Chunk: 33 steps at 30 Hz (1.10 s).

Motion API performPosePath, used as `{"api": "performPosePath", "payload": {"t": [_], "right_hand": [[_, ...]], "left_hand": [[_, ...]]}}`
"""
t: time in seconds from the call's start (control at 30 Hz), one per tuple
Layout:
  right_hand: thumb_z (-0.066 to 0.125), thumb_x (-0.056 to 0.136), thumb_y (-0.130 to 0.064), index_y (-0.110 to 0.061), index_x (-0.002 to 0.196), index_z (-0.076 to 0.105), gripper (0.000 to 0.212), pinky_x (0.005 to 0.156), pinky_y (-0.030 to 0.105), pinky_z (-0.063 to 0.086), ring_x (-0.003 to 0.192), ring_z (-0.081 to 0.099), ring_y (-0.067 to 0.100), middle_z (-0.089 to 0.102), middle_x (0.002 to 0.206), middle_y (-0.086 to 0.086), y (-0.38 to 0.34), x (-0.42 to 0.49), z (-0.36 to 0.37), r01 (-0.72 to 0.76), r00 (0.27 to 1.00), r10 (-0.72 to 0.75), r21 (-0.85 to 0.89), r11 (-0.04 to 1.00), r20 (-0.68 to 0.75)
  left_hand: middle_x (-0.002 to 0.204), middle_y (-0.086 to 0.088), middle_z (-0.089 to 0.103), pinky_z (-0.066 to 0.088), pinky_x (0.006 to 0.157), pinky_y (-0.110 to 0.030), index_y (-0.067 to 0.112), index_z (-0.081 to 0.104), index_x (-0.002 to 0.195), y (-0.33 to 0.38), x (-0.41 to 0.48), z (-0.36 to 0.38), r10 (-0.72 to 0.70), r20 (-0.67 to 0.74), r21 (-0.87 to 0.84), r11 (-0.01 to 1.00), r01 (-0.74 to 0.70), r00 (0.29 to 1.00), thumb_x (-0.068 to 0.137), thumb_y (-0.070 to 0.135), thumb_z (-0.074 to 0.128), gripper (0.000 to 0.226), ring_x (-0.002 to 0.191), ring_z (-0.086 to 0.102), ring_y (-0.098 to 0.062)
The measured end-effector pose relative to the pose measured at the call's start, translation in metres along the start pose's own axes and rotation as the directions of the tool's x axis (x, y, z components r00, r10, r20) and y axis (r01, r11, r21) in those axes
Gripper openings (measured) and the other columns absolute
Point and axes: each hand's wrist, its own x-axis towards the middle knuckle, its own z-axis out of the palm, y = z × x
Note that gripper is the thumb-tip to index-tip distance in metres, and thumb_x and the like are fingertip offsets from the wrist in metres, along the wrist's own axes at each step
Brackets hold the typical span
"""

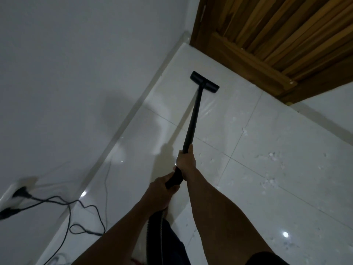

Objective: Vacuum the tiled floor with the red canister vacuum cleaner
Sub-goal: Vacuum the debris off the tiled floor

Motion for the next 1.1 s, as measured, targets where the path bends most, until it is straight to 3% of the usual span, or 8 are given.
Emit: {"api": "performPosePath", "payload": {"t": [0.07,0.17,0.3,0.5,0.6,0.73,0.87,1.1], "right_hand": [[0.045,0.102,-0.033,-0.050,0.151,0.010,0.063,0.039,0.022,0.049,0.061,0.065,0.023,0.058,0.092,0.004,-0.018,0.021,-0.002,0.002,1.000,-0.003,-0.010,1.000,-0.011],[0.046,0.101,-0.034,-0.051,0.151,0.009,0.064,0.038,0.022,0.048,0.061,0.066,0.023,0.057,0.090,0.002,-0.040,0.040,-0.007,0.009,1.000,-0.009,-0.011,1.000,-0.028],[0.046,0.101,-0.034,-0.050,0.151,0.009,0.064,0.037,0.021,0.048,0.057,0.065,0.022,0.057,0.088,0.003,-0.061,0.065,-0.015,0.015,0.998,-0.017,-0.032,0.999,-0.056],[0.047,0.101,-0.034,-0.046,0.153,0.014,0.063,0.047,0.029,0.057,0.060,0.065,0.023,0.060,0.100,0.006,-0.072,0.071,-0.025,0.063,0.995,-0.064,-0.017,0.998,-0.076],[0.049,0.100,-0.034,-0.045,0.153,0.015,0.063,0.048,0.031,0.058,0.060,0.065,0.024,0.060,0.094,0.004,-0.059,0.055,-0.021,0.079,0.992,-0.080,-0.019,0.997,-0.099],[0.049,0.101,-0.034,-0.045,0.153,0.015,0.063,0.047,0.030,0.058,0.062,0.066,0.023,0.057,0.087,0.000,-0.023,0.019,-0.009,0.099,0.991,-0.099,-0.001,0.995,-0.093],[0.048,0.101,-0.034,-0.046,0.153,0.015,0.062,0.051,0.033,0.060,0.061,0.067,0.024,0.055,0.083,-0.004,0.009,-0.027,0.004,0.098,0.992,-0.096,0.019,0.995,-0.087],[0.048,0.101,-0.032,-0.046,0.153,0.014,0.063,0.048,0.031,0.058,0.060,0.066,0.023,0.059,0.087,0.001,0.095,-0.130,0.019,0.151,0.986,-0.149,0.026,0.988,-0.074]], "left_hand": [[0.086,-0.003,0.069,0.049,0.058,-0.021,0.029,0.042,0.151,0.010,0.025,-0.004,-0.004,0.006,-0.010,1.000,0.004,1.000,0.102,0.030,0.055,0.050,0.056,0.058,-0.007],[0.075,0.006,0.063,0.044,0.047,-0.013,0.031,0.045,0.148,0.023,0.048,-0.006,-0.015,-0.001,-0.082,0.996,0.015,1.000,0.102,0.029,0.057,0.048,0.052,0.058,-0.008],[0.071,0.009,0.059,0.047,0.045,-0.018,0.030,0.049,0.145,0.036,0.077,-0.005,-0.031,0.001,-0.136,0.990,0.031,1.000,0.101,0.028,0.058,0.045,0.045,0.056,-0.006],[0.088,0.000,0.069,0.048,0.042,-0.021,0.040,0.042,0.148,0.046,0.087,0.000,-0.027,-0.029,-0.141,0.990,0.023,0.999,0.100,0.029,0.058,0.052,0.041,0.058,-0.007],[0.093,0.000,0.072,0.048,0.043,-0.018,0.040,0.045,0.147,0.037,0.070,-0.002,-0.012,-0.045,-0.123,0.992,0.006,0.999,0.100,0.029,0.059,0.051,0.051,0.065,-0.014],[0.104,-0.001,0.073,0.051,0.054,-0.012,0.036,0.048,0.146,0.010,0.029,-0.002,0.013,-0.042,-0.040,0.999,-0.015,0.999,0.100,0.031,0.059,0.047,0.082,0.073,-0.024],[0.104,-0.011,0.074,0.048,0.063,-0.022,0.029,0.042,0.150,-0.018,-0.016,-0.002,0.056,-0.056,0.035,0.998,-0.055,0.997,0.100,0.029,0.059,0.053,0.068,0.062,-0.013],[0.068,0.008,0.063,0.049,0.052,-0.018,0.033,0.049,0.144,-0.080,-0.137,0.018,0.131,-0.062,0.047,0.991,-0.129,0.989,0.100,0.028,0.058,0.046,0.046,0.055,0.002]]}}
